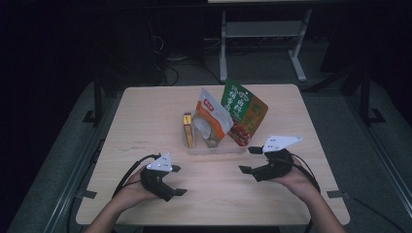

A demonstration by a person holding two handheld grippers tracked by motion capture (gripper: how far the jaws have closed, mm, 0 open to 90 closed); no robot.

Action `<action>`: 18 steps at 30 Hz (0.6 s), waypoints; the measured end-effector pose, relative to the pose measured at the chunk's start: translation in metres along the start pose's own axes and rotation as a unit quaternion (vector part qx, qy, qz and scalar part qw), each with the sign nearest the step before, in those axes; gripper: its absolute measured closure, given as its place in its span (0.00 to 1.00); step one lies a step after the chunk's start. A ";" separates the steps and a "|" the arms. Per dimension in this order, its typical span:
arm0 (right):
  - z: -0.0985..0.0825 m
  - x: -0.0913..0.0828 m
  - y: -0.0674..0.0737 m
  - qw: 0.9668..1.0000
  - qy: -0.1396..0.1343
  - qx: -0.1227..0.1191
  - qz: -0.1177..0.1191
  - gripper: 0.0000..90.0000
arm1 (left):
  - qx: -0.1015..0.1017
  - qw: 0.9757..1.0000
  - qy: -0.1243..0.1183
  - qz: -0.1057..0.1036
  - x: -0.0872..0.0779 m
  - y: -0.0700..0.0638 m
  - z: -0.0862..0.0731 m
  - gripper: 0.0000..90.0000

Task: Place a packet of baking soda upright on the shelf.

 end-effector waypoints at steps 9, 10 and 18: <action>-0.029 0.013 0.004 0.999 0.049 -0.003 -0.001 0.26 | 0.014 1.000 0.018 -0.006 0.008 -0.002 -0.004 0.16; -0.031 0.017 0.004 0.998 0.060 -0.005 0.001 0.26 | 0.018 1.000 0.024 -0.006 0.010 -0.003 -0.005 0.16; -0.035 0.024 0.008 0.997 0.079 -0.020 0.010 0.25 | 0.022 0.999 0.029 -0.005 0.012 -0.003 -0.006 0.16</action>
Point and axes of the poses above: each handheld gripper's, and its own axes: x roughly forward along the jaws, z roughly out of its top, y roughly to its left, the point moved 5 cm from there along x, roughly forward along the jaws, and after that the axes turned 6 degrees about -x, right-handed, at the moved point
